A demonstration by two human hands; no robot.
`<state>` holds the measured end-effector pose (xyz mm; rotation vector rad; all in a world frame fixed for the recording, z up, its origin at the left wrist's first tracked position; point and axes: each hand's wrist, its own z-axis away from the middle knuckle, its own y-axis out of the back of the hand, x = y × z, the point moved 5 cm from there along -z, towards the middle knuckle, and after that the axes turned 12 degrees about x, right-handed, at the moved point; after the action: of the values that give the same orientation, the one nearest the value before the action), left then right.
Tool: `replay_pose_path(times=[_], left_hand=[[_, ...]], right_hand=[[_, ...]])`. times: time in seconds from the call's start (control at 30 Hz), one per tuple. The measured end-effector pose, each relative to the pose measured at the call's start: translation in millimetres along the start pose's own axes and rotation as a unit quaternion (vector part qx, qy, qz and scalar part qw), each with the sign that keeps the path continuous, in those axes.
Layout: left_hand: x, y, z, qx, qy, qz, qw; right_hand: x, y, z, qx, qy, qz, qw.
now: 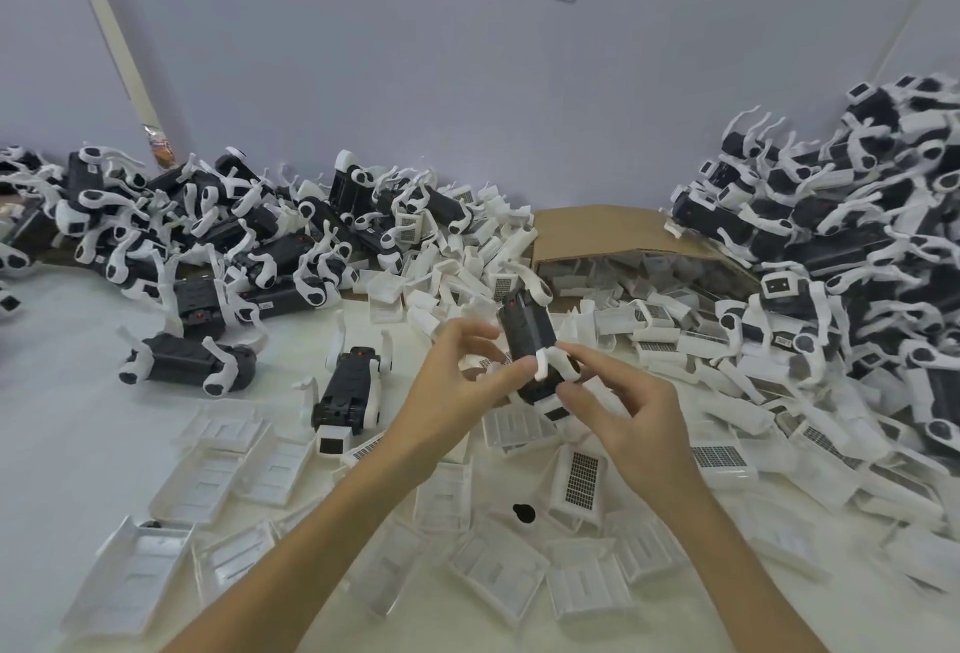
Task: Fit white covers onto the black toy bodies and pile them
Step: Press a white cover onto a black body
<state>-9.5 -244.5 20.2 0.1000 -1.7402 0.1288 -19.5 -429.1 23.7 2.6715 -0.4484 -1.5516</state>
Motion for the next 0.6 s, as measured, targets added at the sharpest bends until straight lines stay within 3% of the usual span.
replay_pose_path(times=[0.17, 0.3, 0.43, 0.6], left_hand=[[-8, 0, -4, -0.037, 0.117, 0.068, 0.990], [-13, -5, -5, -0.093, 0.078, -0.007, 0.993], [-10, -1, -7, -0.044, 0.051, 0.011, 0.998], [-8, 1, -4, -0.011, 0.087, 0.072, 0.994]], right_hand=[[-6, -6, 7, -0.027, 0.043, 0.011, 0.999], [-13, -14, 12, -0.031, 0.135, 0.071, 0.988], [-16, -16, 14, -0.022, 0.183, 0.086, 0.979], [-17, -22, 16, -0.027, 0.228, 0.107, 0.967]])
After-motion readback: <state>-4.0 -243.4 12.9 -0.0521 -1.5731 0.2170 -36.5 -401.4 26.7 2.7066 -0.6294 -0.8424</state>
